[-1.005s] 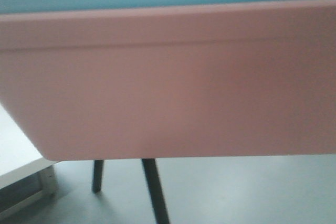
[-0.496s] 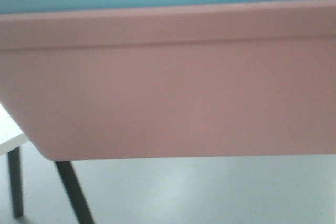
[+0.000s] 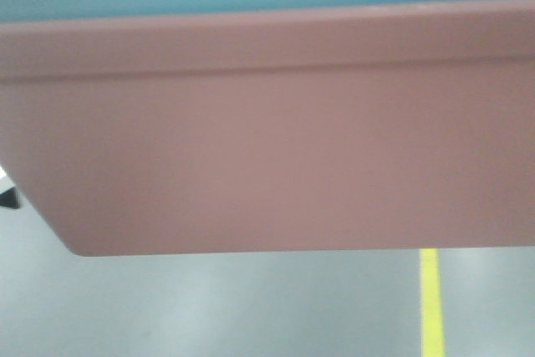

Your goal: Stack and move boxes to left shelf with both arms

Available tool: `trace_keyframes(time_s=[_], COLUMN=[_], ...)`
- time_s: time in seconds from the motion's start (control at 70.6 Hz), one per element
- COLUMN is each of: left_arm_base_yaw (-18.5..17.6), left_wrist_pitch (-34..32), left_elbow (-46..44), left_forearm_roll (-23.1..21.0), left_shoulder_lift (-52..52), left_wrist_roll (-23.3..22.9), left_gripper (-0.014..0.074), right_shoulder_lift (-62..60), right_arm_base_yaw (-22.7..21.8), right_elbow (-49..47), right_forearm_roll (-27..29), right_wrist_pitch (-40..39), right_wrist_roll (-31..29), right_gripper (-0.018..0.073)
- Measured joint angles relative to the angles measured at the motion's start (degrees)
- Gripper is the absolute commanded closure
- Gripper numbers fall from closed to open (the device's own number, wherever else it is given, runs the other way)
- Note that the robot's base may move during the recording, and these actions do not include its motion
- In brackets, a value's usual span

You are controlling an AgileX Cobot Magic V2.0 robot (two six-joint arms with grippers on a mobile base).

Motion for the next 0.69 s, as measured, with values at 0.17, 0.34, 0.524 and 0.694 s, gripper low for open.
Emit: trace_keyframes(time_s=[0.17,0.34,0.524,0.694], left_arm_base_yaw=[0.0,0.0,0.0,0.0], left_wrist_pitch=[0.0,0.0,0.0,0.0], left_elbow=[0.0,0.0,0.0,0.0], left_forearm_roll=[0.0,0.0,0.0,0.0], left_shoulder_lift=[0.0,0.0,0.0,0.0], left_wrist_roll=[0.0,0.0,0.0,0.0], left_gripper=[0.0599,0.0599,0.0599,0.0599], right_shoulder_lift=[0.0,0.0,0.0,0.0], right_arm_base_yaw=[0.0,0.0,0.0,0.0], right_elbow=[0.0,0.0,0.0,0.0], right_forearm_roll=[0.0,0.0,0.0,0.0], right_wrist_pitch=[0.0,0.0,0.0,0.0], right_wrist_roll=[0.0,0.0,0.0,0.0], right_gripper=[0.0527,0.0527,0.0527,0.0527])
